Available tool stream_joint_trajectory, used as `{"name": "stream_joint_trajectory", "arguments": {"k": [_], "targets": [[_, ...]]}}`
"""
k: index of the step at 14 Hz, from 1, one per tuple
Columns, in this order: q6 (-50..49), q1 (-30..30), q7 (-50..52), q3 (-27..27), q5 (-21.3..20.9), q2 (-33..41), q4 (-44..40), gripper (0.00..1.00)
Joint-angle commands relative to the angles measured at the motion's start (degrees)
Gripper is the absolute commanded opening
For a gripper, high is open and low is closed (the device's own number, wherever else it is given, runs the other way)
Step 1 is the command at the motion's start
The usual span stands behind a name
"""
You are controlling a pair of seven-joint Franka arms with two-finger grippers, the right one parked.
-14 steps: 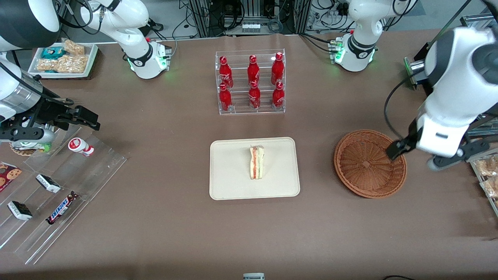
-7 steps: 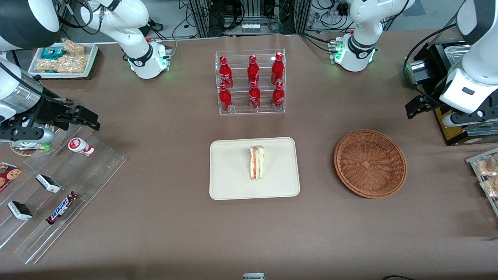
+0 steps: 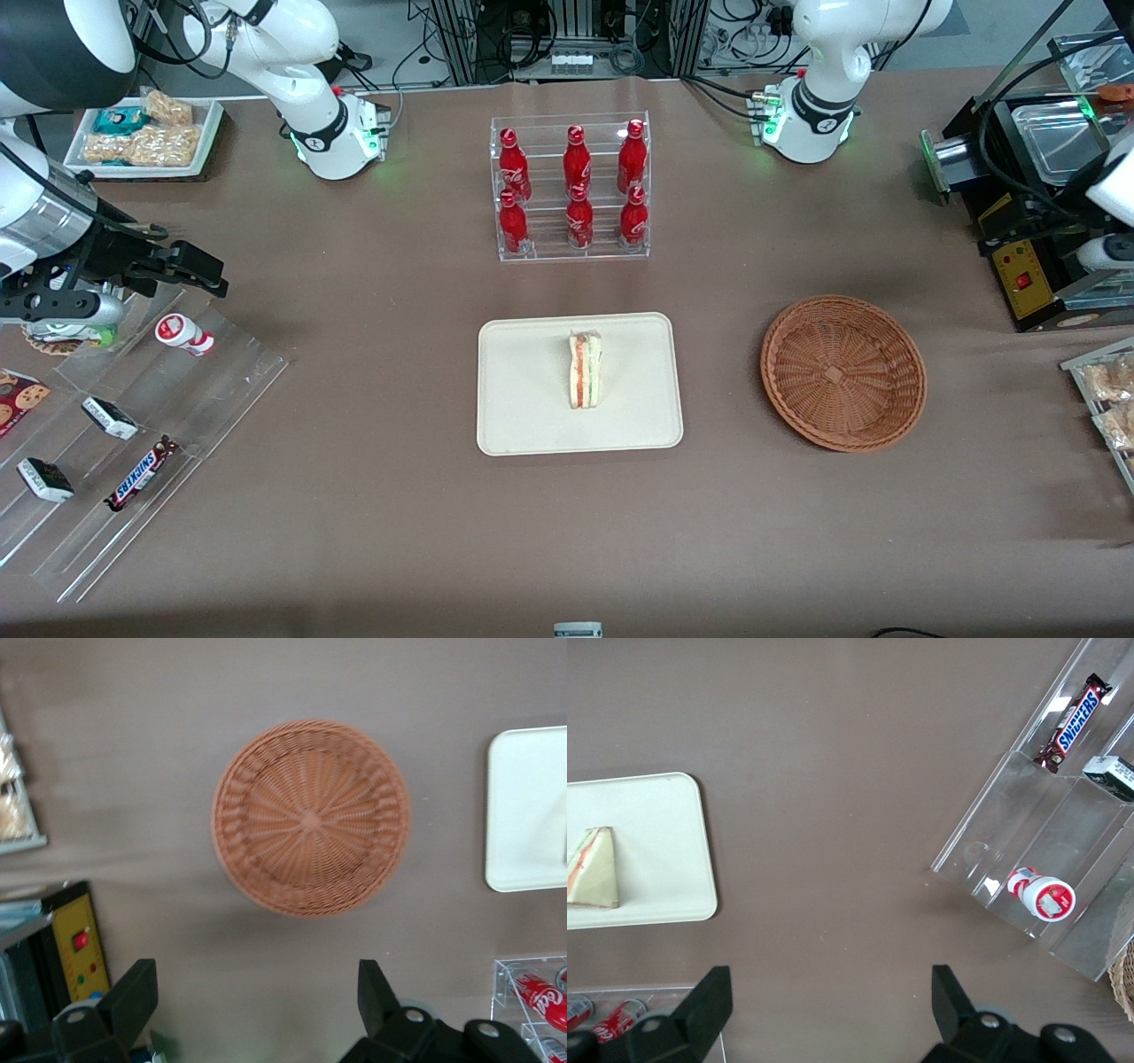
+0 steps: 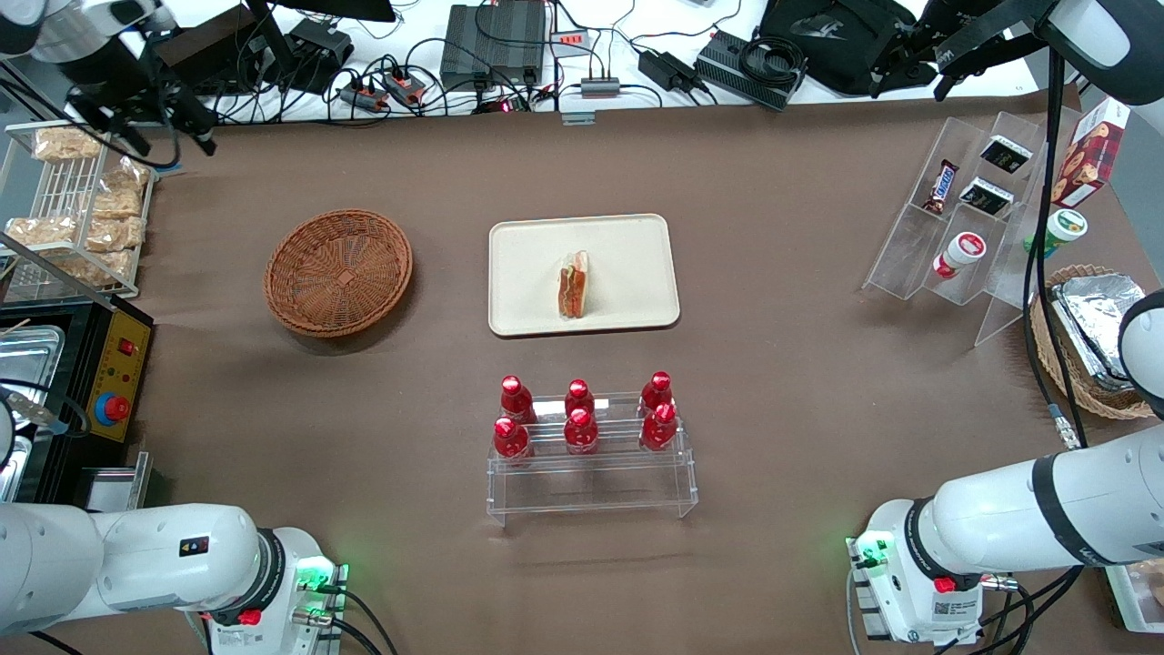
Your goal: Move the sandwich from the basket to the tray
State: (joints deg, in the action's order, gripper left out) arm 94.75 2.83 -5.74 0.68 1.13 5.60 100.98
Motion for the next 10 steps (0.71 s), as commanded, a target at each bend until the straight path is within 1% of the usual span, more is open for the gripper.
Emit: {"name": "stream_joint_trajectory", "arguments": {"k": [1,4,7,10], "targets": [[-0.7,-2.5,0.4,-0.2,-0.3,-4.3,-6.3,1.0],[-0.9,-2.4,1.0,-0.2,-0.8,-4.2,-6.2,1.0],[-1.5,-2.2,5.8,-0.3,-2.9,-4.0,-6.1,1.0],[-2.8,-1.1,5.2,-0.6,-2.3,-3.8,-6.2,1.0]]}}
